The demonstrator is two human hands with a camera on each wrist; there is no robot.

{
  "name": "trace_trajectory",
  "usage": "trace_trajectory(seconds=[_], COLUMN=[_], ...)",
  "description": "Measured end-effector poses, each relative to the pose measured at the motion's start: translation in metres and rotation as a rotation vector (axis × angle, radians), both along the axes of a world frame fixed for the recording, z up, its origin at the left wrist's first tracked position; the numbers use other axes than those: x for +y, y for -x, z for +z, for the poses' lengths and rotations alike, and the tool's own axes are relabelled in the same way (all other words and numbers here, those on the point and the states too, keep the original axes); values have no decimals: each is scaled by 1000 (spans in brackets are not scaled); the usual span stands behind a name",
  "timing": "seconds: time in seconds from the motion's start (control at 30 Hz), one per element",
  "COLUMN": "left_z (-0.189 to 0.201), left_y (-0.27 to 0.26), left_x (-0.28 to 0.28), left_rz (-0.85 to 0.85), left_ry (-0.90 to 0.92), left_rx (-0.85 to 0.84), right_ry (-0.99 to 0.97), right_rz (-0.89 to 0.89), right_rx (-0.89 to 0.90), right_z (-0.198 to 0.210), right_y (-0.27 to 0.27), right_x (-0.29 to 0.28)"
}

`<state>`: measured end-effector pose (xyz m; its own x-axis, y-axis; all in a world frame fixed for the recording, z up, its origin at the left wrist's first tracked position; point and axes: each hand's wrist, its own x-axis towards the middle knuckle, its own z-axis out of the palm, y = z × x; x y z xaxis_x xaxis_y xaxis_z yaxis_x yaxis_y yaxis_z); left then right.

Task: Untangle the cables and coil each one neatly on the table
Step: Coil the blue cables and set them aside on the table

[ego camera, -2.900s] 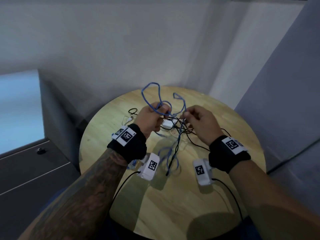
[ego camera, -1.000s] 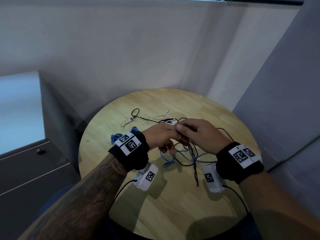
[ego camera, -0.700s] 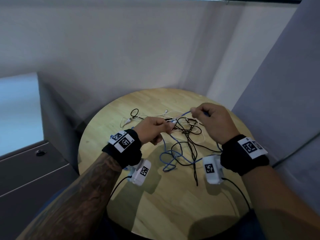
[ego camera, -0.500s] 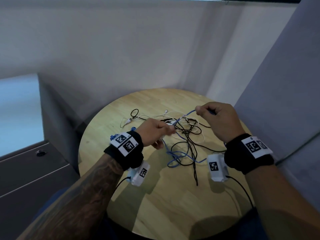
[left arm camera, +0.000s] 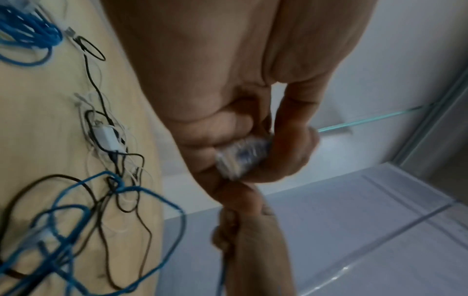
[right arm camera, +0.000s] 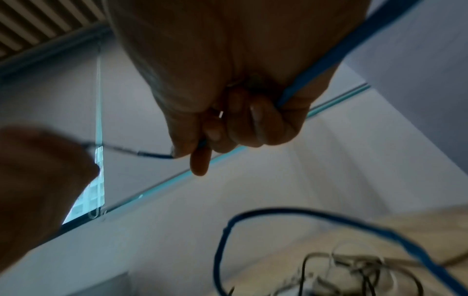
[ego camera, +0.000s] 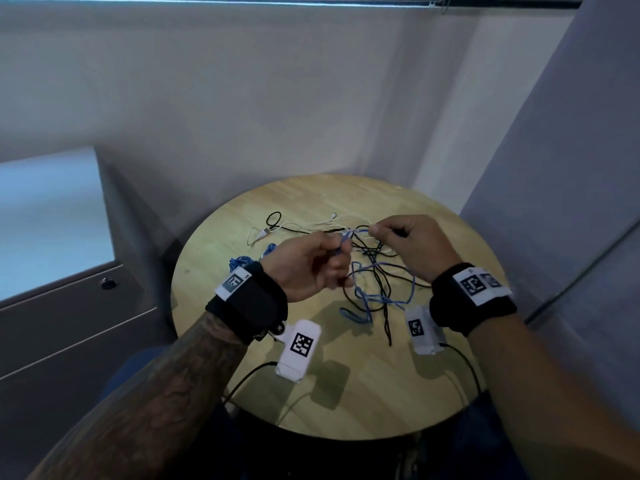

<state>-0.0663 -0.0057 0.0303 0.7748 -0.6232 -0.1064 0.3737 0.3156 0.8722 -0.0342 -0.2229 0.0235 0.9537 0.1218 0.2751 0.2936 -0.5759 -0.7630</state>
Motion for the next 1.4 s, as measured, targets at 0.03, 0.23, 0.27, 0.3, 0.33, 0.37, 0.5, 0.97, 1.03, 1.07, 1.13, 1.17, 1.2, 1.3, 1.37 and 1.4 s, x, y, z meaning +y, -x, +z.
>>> trace_trajectory(seconds=[0.03, 0.23, 0.27, 0.3, 0.33, 0.37, 0.5, 0.97, 1.03, 1.07, 1.13, 1.17, 1.2, 1.3, 1.37, 1.4], left_z=[3, -3, -9, -14, -19, -22, -36, -9, -14, -17, -23, -26, -29, -36, -40, -42], left_y=[5, 6, 7, 8, 10, 12, 18, 40, 31, 24, 13, 8, 4, 2, 4, 6], left_x=[-1, 9, 10, 11, 10, 10, 7, 2, 4, 5, 9, 10, 9, 8, 10, 10], left_rz=[28, 389, 430, 467, 501, 537, 619, 327, 447, 513, 616, 643, 660, 692, 669, 635], left_ry=[40, 176, 158, 135, 111, 79, -242, 187, 246, 265, 257, 213, 139, -162, -379, -501], left_rx=[-34, -39, -40, -48, -61, -83, -293, -43, -38, -28, -17, -41, -91, -265, -396, -461], right_ry=[14, 153, 196, 245, 298, 348, 298, -102, -70, -61, -41, -19, 19, 79, 17, -37], right_rz=[30, 246, 266, 290, 315, 342, 374, 231, 288, 318, 336, 316, 286, 215, 219, 218], right_rx=[5, 89, 124, 144, 145, 136, 59, 99, 208, 250, 284, 262, 214, 139, 137, 122], right_z=[-7, -34, -34, -33, -30, -27, -11, -31, -43, -49, -52, -51, -46, -25, -11, -4], right_y=[6, 59, 67, 73, 79, 85, 99, 61, 70, 74, 79, 79, 79, 79, 78, 77], right_x=[7, 52, 55, 57, 58, 58, 51, 52, 60, 63, 65, 64, 61, 49, 39, 35])
